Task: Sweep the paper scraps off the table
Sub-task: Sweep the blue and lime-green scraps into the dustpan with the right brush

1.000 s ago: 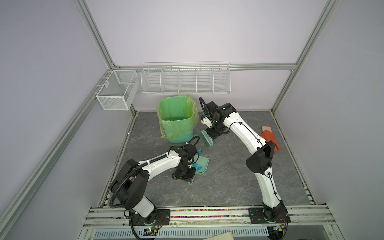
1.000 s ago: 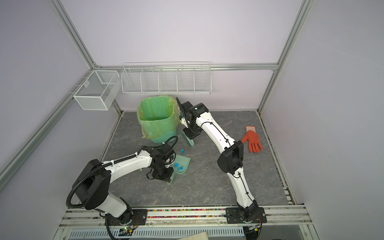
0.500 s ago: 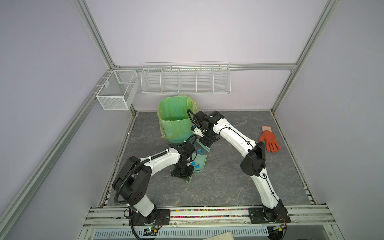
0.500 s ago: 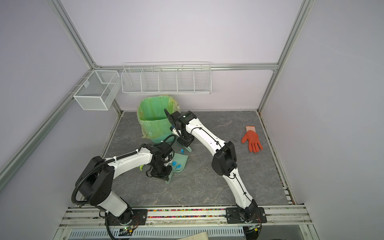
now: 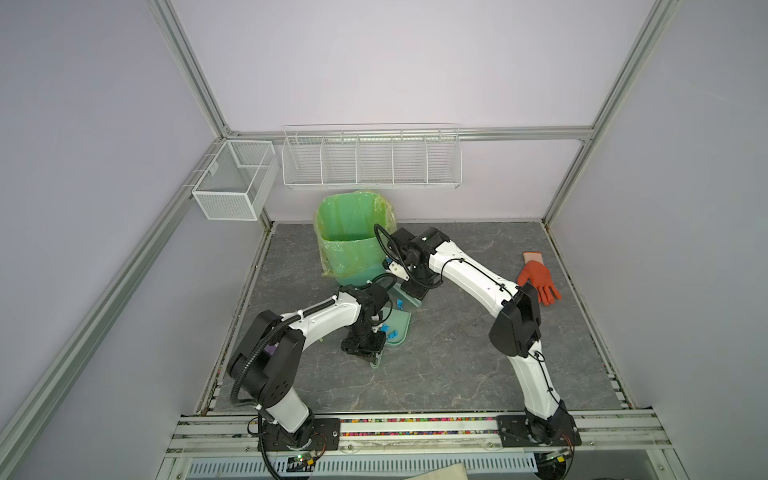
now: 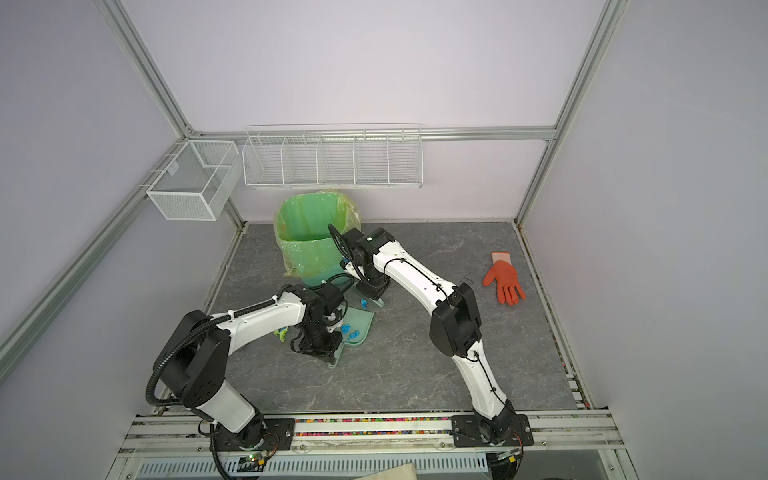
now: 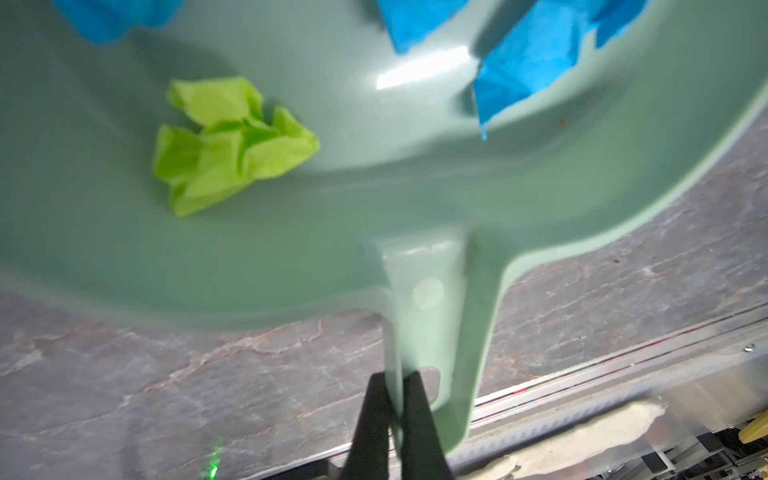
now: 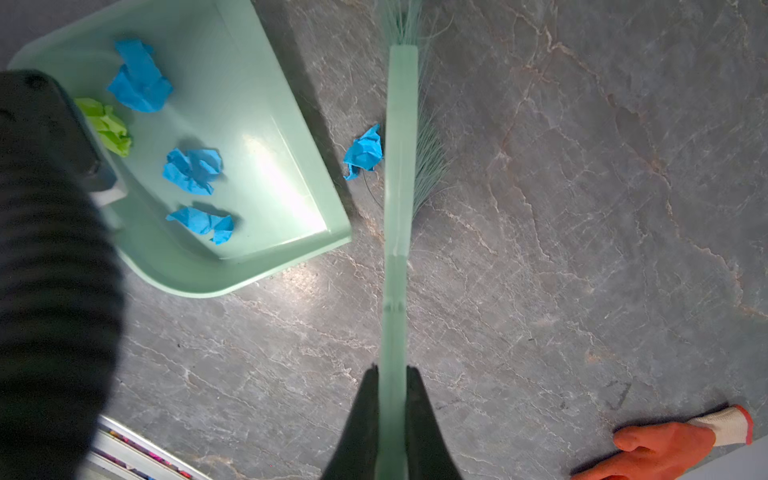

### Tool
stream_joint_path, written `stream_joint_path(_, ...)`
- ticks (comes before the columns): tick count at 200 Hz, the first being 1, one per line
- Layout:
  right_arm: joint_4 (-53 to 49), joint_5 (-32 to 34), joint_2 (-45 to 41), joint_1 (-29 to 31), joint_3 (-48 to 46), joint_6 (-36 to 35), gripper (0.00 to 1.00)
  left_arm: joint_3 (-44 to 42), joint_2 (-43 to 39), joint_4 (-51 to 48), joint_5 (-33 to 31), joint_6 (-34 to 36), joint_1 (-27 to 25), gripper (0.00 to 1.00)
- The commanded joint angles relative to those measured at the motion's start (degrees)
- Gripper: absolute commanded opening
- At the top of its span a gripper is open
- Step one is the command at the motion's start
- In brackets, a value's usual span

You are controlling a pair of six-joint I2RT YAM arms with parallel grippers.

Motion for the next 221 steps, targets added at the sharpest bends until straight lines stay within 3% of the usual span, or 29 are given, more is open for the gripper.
stream_joint_path(1,-1.74,-4.45,-2.23,1.67,-2.15,-1.63,0.07,3.95,-3.15,-2.0,-1.59,0.41,0.07,0.0)
stream_joint_path(105,-3.13,-0.71,-3.55,1.68,-1.92,-0.32,0.07,2.99,-3.58,-3.06,-0.59,0.77,0.2,0.0)
stream_joint_path(221,1.26,-0.76,-6.87,-0.84,-1.89,5.55,0.07,-5.04,-15.66,-4.56,2.93,-5.48,0.0,0.0)
